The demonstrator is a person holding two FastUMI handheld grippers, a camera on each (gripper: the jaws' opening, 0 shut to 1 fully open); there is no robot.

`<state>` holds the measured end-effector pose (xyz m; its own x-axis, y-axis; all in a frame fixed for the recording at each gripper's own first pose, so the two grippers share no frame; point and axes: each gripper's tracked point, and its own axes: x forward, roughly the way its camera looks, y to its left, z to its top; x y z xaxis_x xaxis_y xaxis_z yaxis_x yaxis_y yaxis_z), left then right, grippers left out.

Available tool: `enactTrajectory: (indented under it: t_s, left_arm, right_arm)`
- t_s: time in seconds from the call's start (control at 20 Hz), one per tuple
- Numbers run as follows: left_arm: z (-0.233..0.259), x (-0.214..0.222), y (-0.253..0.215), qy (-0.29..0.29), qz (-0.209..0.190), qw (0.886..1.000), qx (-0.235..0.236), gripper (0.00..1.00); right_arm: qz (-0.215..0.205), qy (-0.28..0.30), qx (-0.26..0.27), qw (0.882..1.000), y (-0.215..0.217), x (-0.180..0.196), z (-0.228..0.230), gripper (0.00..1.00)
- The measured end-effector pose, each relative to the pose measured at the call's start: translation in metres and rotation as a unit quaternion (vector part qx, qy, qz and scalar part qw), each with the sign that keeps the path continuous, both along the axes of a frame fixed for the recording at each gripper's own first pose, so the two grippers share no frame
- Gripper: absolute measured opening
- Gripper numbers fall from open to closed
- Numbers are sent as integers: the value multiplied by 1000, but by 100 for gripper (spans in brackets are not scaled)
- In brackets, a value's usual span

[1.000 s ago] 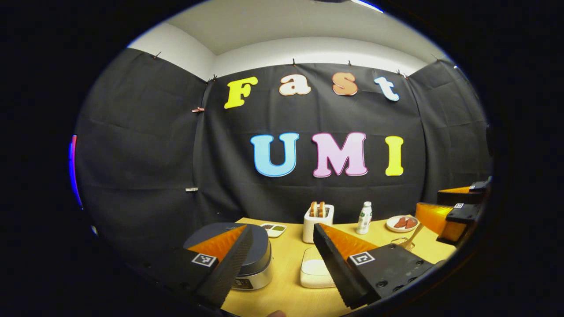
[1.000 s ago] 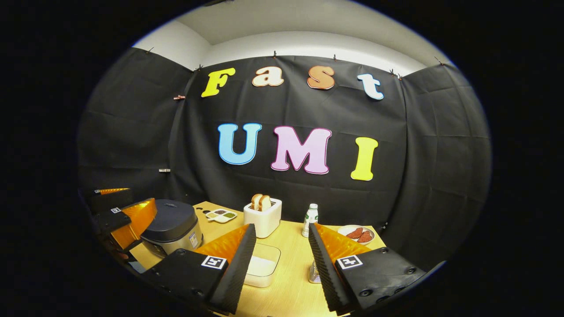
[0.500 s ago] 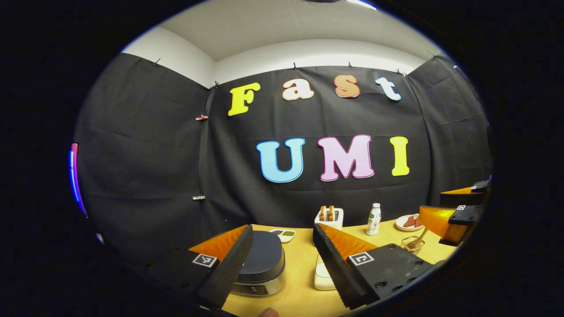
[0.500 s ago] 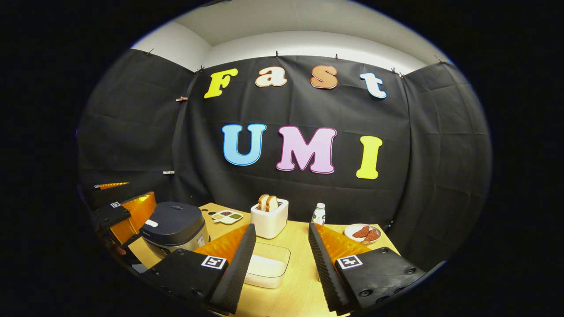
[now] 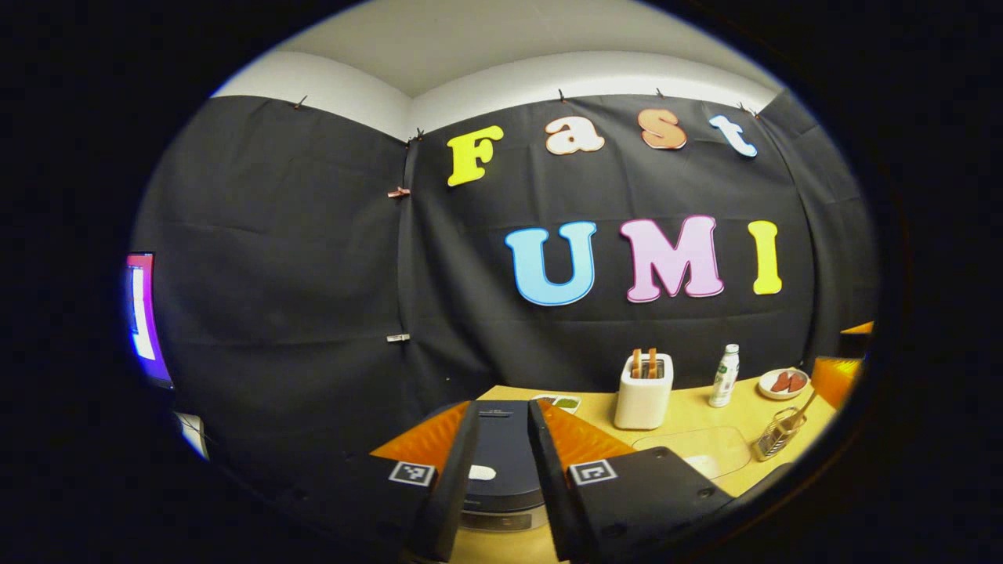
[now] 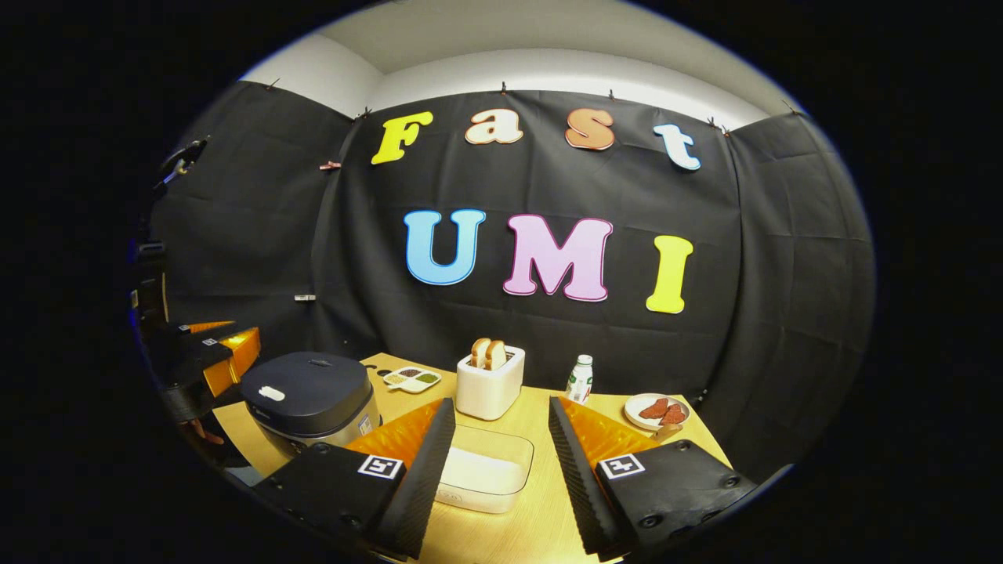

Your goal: Close the left gripper, press the button to open the rice cooker; take a wooden spoon from the chopstick holder with the right hand, scoop a spoonful of rice and pour it into the rice cooker, then put the wooden spoon back into the chopstick holder.

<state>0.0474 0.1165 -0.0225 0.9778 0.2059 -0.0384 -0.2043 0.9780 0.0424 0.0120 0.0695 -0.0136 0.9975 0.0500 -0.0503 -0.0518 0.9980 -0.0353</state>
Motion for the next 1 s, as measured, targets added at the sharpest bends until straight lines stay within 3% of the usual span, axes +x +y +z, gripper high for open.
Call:
enactTrajectory:
  t_s: [0.15, 0.2, 0.3, 0.35, 0.4, 0.55, 0.8, 1.0]
  left_arm:
    - [-28, 19, 21, 42, 8, 999, -9, 27]
    - [-38, 24, 24, 57, 8, 998, -15, 13]
    - [-61, 34, 35, 84, 11, 996, -20, 10]
    - [-70, 39, 38, 97, 8, 995, -22, 14]
    - [-76, 42, 40, 105, 6, 994, -25, 8]
    - [-89, 51, 46, 122, 4, 992, -30, 8]
    - [-123, 50, 39, 176, -32, 982, -59, 6]
    - [-124, 50, 36, 182, -46, 981, -42, 6]
  right_arm:
    - [2, 1, 1, 1000, 6, 4, -1, 76]
    - [0, 4, 1, 1000, 6, 6, -3, 76]
    - [-6, 13, -1, 1000, 6, 11, -9, 76]
    - [-8, 16, -2, 1000, 7, 12, -11, 76]
    - [-10, 17, -3, 1000, 8, 13, -11, 76]
    - [-19, 18, -11, 1000, 6, 17, -13, 76]
    - [-32, 22, -12, 999, 2, 22, -15, 76]
    - [-40, 26, -14, 999, -2, 23, -18, 72]
